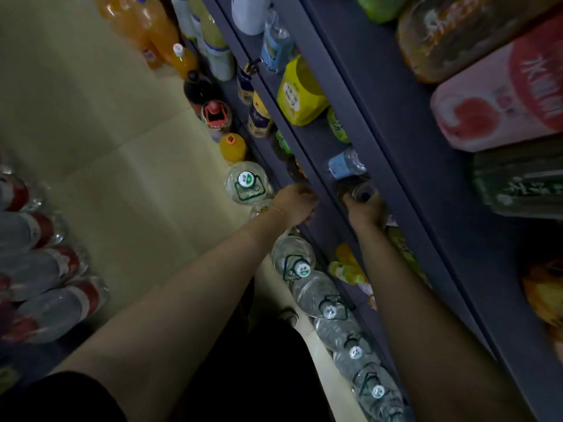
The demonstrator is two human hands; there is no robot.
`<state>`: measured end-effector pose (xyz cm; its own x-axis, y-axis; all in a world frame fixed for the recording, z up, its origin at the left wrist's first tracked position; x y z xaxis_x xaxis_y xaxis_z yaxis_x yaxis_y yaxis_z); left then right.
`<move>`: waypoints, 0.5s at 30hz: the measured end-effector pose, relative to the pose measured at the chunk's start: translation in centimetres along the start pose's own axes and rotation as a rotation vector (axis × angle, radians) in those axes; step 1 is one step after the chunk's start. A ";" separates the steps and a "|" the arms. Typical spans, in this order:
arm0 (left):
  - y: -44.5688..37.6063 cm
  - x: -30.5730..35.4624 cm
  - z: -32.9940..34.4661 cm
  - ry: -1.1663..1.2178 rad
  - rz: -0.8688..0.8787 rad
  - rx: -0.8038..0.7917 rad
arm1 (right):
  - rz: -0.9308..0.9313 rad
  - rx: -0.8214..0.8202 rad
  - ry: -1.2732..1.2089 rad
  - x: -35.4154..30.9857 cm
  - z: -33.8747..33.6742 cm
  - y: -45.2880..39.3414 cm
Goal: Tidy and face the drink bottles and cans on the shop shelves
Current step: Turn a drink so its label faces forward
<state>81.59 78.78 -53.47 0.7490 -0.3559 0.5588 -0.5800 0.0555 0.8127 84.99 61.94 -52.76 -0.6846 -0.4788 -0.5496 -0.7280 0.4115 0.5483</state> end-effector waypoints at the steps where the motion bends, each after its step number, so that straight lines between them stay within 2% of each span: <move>1: 0.1 0.2 0.0 -0.040 0.019 0.011 | -0.002 -0.019 -0.023 0.1 0.2 0.5; 3: 0.2 0.8 0.2 -0.228 0.100 0.033 | 0.027 -0.044 -0.046 0.8 -0.1 1.5; 6: 1.8 2.0 1.2 -0.657 0.237 0.031 | 0.086 -0.102 -0.195 2.1 -0.7 3.4; 10: 6.8 3.5 3.4 -0.993 0.435 0.113 | 0.112 -0.293 -0.337 3.0 -2.1 7.7; 13: 11.0 4.1 4.6 -0.950 0.489 0.125 | 0.032 -0.398 -0.316 3.0 -5.0 11.4; 15: 14.5 4.6 4.9 -0.671 0.455 0.086 | -0.028 -0.404 -0.344 2.6 -8.2 14.0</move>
<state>75.06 73.37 -39.96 0.0988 -0.8005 0.5911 -0.8241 0.2670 0.4995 73.26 60.08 -41.35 -0.6866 -0.1759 -0.7054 -0.7208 0.0378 0.6921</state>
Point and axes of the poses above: each hand's wrist, its own y-axis away from the middle knuckle, its own z-axis out of the palm, x = y × z, the point moved 6 cm from there along -y, towards the middle knuckle, and after that the axes turned 12 degrees about -y, right-handed, at the moved point
